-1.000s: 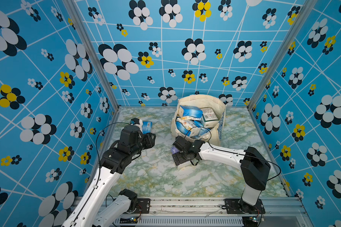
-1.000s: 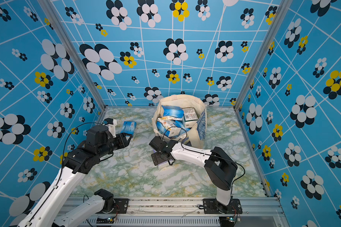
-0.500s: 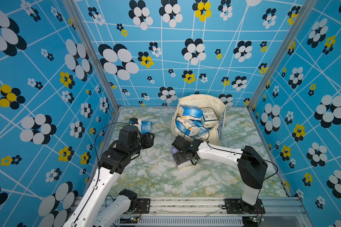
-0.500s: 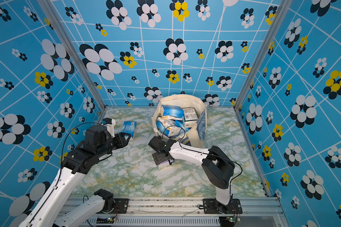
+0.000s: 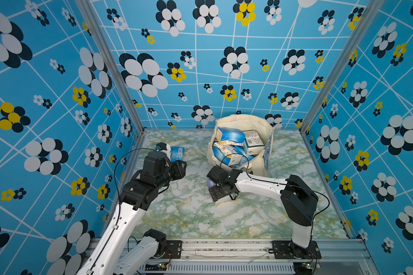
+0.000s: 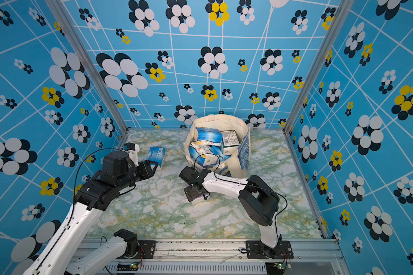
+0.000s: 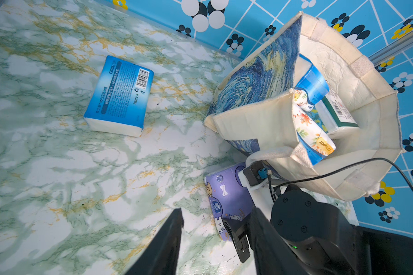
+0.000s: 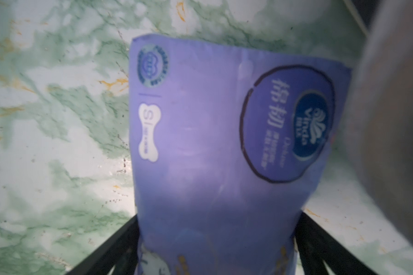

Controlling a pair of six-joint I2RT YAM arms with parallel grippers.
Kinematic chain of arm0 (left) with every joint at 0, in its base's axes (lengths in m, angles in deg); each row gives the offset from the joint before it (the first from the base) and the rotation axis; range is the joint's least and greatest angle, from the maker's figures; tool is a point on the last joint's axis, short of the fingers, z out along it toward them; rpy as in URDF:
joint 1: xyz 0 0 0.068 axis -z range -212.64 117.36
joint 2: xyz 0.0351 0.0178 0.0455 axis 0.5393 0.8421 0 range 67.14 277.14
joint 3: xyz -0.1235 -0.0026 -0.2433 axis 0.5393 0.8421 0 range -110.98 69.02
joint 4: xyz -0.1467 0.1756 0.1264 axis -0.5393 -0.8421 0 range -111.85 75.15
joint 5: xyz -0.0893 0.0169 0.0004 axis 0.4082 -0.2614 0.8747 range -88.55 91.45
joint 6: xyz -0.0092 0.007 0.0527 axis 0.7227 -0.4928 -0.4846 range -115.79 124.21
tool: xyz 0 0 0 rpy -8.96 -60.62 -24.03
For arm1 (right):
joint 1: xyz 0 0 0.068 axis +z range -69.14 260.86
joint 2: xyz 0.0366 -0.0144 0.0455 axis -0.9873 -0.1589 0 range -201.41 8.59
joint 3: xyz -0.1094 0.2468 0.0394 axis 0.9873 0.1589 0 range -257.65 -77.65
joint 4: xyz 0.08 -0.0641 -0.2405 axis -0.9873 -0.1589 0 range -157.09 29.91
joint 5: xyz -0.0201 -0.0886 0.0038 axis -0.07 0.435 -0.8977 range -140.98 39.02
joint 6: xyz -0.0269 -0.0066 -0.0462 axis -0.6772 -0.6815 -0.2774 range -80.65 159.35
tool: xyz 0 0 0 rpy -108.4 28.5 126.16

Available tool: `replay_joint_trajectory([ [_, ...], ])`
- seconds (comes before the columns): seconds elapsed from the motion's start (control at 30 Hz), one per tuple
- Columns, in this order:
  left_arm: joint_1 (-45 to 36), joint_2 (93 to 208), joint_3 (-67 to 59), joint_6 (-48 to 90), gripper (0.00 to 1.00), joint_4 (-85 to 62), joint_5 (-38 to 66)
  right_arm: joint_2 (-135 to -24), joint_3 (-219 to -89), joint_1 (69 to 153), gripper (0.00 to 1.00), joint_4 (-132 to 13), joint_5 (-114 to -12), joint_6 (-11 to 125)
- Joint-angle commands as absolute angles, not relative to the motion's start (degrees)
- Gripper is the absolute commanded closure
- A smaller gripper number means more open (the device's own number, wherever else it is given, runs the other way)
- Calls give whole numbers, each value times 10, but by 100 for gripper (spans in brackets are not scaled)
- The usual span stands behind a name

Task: Put tissues into the canvas bag
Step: Pick up the pack of facial tissues from the center of the board, then place the pack of facial tissues in the canvas bag.

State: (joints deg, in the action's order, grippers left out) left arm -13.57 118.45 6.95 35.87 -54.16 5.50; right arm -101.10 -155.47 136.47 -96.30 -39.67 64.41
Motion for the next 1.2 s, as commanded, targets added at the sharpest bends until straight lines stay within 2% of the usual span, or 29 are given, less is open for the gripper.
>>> replay_joint_trajectory([
  [0.0,-141,1190,50,346,50,-552,56,-1035,-1566,1359,1,-975,-402,639],
  [0.07,-141,1191,49,346,50,-550,56,-1043,-1573,1359,1,-974,-416,635],
  [0.17,-142,1193,46,345,50,-551,56,-1054,-1577,1359,7,-973,-438,631],
  [0.33,-145,1200,40,341,50,-551,54,-1057,-1577,1359,34,-982,-487,626],
  [0.43,-148,1204,35,338,50,-549,53,-1025,-1568,1361,42,-995,-501,626],
  [0.53,-153,1211,24,331,50,-554,49,-976,-1561,1366,46,-1002,-558,607],
  [0.63,-161,1220,12,324,50,-555,50,-933,-1573,1369,46,-1025,-656,572],
  [0.87,-177,1244,-9,315,50,-552,60,-865,-1676,1366,47,-1107,-819,482],
  [1.07,-183,1263,-22,313,49,-546,69,-810,-1824,1300,46,-1082,-843,494],
  [1.17,-185,1277,-35,309,49,-552,76,-800,-1889,1244,46,-1080,-790,508],
])
